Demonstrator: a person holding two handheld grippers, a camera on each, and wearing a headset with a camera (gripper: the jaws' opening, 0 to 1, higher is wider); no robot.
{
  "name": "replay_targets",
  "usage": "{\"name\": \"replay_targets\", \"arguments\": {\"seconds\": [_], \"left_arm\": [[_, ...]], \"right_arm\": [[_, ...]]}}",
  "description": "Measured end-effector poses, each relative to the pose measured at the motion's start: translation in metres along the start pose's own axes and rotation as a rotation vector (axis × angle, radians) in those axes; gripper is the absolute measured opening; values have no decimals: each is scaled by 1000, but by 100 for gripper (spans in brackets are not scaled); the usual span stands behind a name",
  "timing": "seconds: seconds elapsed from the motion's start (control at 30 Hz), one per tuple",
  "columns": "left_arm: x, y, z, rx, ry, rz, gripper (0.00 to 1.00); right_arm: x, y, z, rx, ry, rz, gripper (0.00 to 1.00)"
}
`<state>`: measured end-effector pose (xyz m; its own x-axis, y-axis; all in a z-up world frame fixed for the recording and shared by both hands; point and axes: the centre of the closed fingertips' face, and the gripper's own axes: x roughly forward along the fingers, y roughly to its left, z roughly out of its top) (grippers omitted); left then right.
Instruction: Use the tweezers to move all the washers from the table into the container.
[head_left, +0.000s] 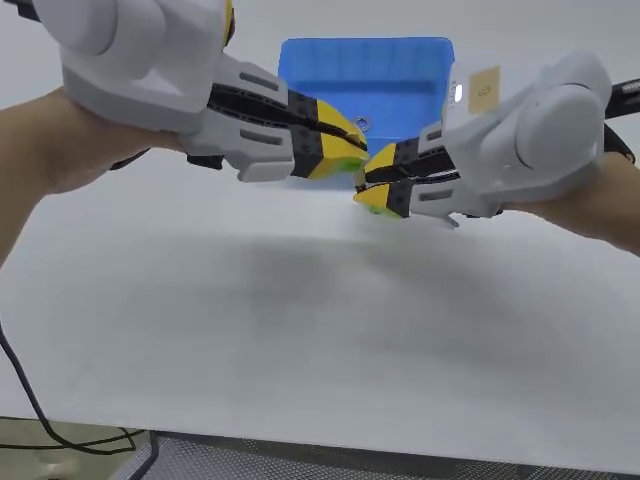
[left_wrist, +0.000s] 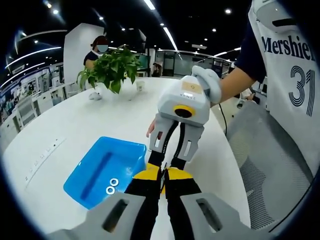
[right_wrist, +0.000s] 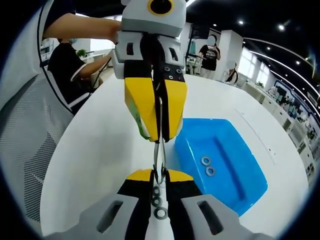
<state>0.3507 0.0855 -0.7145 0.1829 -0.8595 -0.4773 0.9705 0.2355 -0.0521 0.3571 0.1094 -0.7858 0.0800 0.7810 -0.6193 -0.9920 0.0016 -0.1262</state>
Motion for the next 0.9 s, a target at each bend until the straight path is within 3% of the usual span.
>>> {"name": "replay_targets", "arguments": {"seconds": [0.5,0.9], "left_arm": [[1,3,-1,-18,21,6,7],[4,10,-8,-81,95,3,7]], "right_arm": [[0,0,0,33,-1,10,11],[2,-1,0,50,6,30,11]]}}
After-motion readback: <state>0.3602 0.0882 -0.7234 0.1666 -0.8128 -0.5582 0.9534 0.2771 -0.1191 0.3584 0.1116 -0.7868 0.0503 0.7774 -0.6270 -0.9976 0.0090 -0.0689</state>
